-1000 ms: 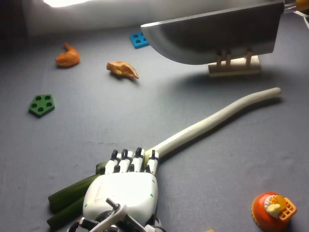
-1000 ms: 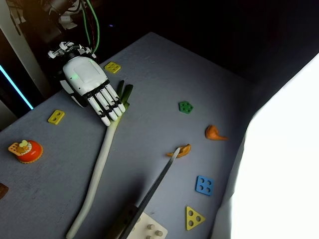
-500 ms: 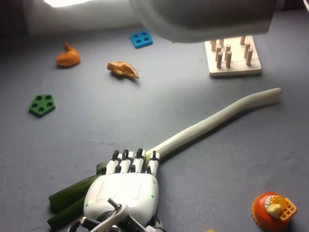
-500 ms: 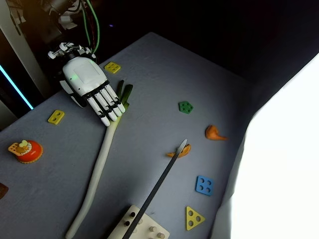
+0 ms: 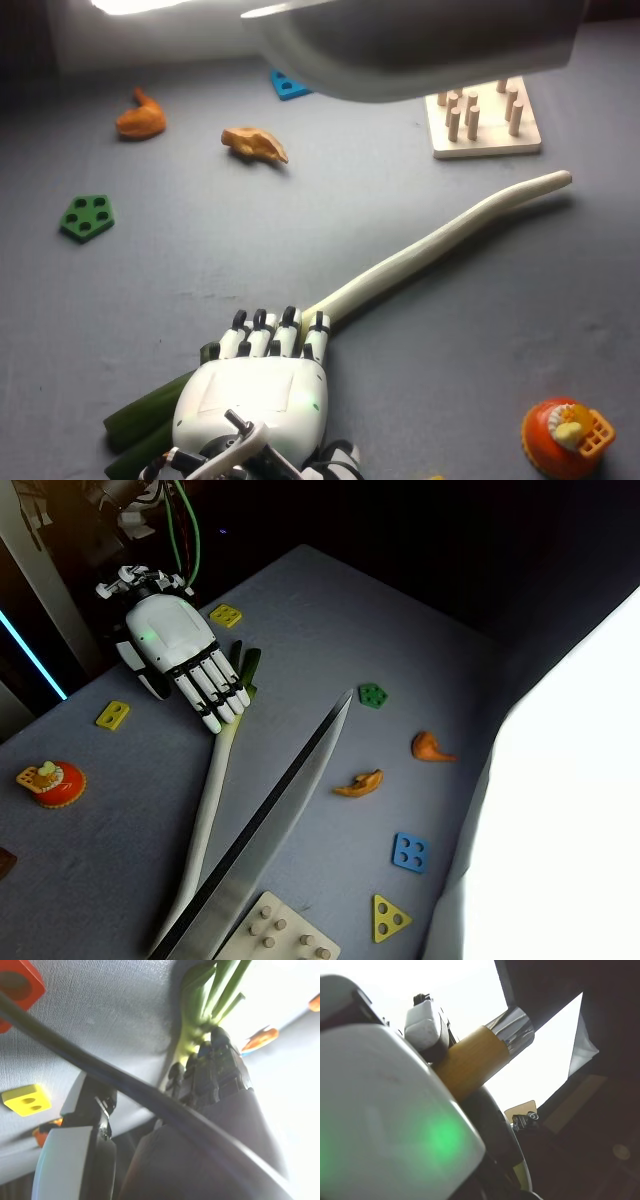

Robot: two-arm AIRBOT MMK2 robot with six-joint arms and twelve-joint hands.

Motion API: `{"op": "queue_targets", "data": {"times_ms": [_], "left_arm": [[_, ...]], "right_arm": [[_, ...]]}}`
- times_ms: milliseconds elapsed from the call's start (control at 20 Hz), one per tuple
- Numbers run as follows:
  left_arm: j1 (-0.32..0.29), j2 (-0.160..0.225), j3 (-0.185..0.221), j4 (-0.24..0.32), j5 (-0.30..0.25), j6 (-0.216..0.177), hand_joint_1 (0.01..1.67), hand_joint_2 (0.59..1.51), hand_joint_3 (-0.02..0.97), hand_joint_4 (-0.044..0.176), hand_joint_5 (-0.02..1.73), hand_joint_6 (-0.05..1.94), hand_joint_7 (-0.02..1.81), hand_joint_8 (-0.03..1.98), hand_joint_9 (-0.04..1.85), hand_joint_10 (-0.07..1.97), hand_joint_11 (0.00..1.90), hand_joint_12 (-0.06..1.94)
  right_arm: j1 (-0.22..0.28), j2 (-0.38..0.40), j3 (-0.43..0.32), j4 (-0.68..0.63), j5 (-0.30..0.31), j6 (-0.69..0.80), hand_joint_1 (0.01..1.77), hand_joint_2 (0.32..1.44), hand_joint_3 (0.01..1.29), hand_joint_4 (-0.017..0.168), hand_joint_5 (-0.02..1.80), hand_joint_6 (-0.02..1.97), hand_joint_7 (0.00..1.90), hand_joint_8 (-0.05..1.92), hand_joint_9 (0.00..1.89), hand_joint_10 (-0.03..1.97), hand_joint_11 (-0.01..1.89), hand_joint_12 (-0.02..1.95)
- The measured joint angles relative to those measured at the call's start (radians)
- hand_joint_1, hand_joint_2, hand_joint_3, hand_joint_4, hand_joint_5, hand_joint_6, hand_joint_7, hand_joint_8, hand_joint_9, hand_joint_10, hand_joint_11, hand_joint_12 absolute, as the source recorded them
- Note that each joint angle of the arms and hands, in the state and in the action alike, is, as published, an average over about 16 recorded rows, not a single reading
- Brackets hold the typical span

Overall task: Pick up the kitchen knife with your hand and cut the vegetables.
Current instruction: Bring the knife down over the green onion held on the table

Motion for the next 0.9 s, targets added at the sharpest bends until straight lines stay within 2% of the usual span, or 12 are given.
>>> {"op": "queue_targets", "data": {"times_ms": [250,500,750,900], "left_arm": [[0.000,0.000,-0.001,-0.002,0.002,0.005,0.31,1.348,0.013,0.010,0.02,0.01,-0.01,-0.01,0.02,-0.01,0.02,0.18],[-0.002,0.000,-0.002,-0.004,0.004,0.005,0.11,1.355,0.016,0.007,0.02,0.01,-0.01,-0.01,0.00,-0.01,0.02,0.10],[-0.005,0.000,-0.003,-0.007,0.006,0.004,0.02,1.369,0.018,0.005,0.02,0.01,-0.01,-0.01,-0.01,-0.01,0.02,0.02],[-0.006,0.000,-0.003,-0.008,0.007,0.004,0.01,1.378,0.018,0.004,0.02,0.01,-0.01,-0.01,-0.01,-0.01,0.02,0.00]], "right_arm": [[-0.018,0.077,-0.204,0.237,0.093,-0.295,1.58,0.63,0.93,0.164,1.37,1.87,1.50,1.76,1.55,1.80,1.57,1.82],[-0.049,0.117,-0.384,0.505,0.257,-0.560,1.58,0.64,0.92,0.165,1.36,1.88,1.50,1.76,1.55,1.80,1.57,1.82],[-0.081,0.124,-0.523,0.704,0.443,-0.734,1.58,0.64,0.91,0.165,1.34,1.88,1.50,1.76,1.55,1.80,1.57,1.82],[-0.092,0.115,-0.580,0.775,0.518,-0.777,1.58,0.65,0.90,0.165,1.34,1.89,1.50,1.76,1.55,1.80,1.57,1.82]]}}
